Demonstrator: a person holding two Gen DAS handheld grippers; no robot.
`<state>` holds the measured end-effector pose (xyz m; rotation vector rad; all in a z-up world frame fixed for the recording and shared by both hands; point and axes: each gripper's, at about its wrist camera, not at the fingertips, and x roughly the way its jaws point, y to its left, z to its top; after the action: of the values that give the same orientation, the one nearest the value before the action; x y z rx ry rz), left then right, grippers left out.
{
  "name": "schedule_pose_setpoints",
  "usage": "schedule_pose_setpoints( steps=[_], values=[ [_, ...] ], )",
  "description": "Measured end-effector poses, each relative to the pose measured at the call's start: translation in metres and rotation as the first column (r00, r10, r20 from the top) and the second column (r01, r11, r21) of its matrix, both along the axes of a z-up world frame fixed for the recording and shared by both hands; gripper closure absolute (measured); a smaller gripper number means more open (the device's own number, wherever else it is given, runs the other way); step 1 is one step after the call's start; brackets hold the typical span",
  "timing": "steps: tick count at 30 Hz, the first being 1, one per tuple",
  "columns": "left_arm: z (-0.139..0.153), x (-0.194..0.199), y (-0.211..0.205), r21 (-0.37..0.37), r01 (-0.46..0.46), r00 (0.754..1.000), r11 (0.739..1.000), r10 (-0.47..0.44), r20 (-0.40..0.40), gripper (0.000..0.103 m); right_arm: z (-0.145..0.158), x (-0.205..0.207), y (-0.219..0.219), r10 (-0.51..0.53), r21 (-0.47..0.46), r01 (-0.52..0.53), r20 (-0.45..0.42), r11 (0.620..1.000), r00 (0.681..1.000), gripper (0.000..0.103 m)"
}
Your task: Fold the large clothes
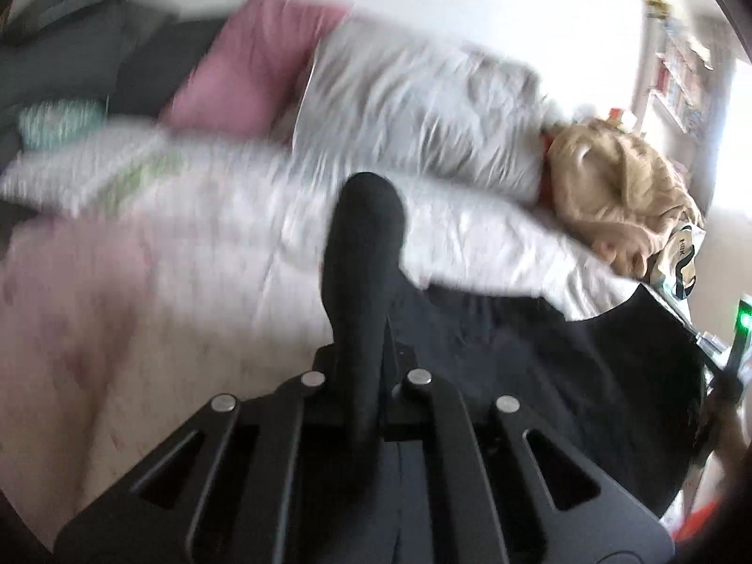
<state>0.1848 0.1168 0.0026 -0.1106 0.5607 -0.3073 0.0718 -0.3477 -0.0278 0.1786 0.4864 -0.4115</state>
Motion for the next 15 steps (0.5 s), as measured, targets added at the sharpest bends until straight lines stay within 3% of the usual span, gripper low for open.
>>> schedule_pose_setpoints(
  steps=[2, 4, 6, 9, 12, 14, 15],
  values=[
    [0.012, 0.012, -0.004, 0.061, -0.019, 0.999, 0.998, 0.017, 0.047, 0.096, 0.012, 0.009, -0.01, -0.05, -0.066, 0.05, 0.012, 0.997, 0.999, 0.1],
    [0.009, 0.026, -0.001, 0.076, -0.038, 0.999, 0.996, 0.036, 0.029, 0.096, 0.017, 0.021, -0.027, -0.082, -0.081, 0.082, -0.004, 0.993, 0.997, 0.1],
    [-0.014, 0.051, 0.0, 0.108, -0.063, 0.997, 0.992, 0.066, -0.03, 0.095, 0.01, 0.04, -0.042, -0.087, -0.043, 0.085, -0.048, 0.995, 0.995, 0.1],
    [-0.071, 0.083, -0.006, 0.22, -0.077, 0.977, 0.972, 0.118, -0.179, 0.092, -0.026, 0.061, -0.052, -0.058, -0.006, 0.058, -0.162, 0.998, 0.985, 0.1],
    [-0.128, 0.102, -0.01, 0.311, -0.044, 0.926, 0.949, 0.155, -0.345, 0.075, -0.074, 0.073, -0.045, -0.006, 0.028, 0.015, -0.305, 0.999, 0.952, 0.099],
    [-0.118, 0.103, -0.011, 0.33, -0.073, 0.929, 0.941, 0.184, -0.32, 0.068, -0.088, 0.073, -0.045, 0.015, 0.059, 0.006, -0.348, 0.998, 0.937, 0.099],
    [-0.11, 0.103, -0.012, 0.354, -0.091, 0.932, 0.931, 0.205, -0.299, 0.054, -0.087, 0.072, -0.046, 0.01, 0.062, 0.012, -0.346, 0.998, 0.938, 0.098]
  ],
)
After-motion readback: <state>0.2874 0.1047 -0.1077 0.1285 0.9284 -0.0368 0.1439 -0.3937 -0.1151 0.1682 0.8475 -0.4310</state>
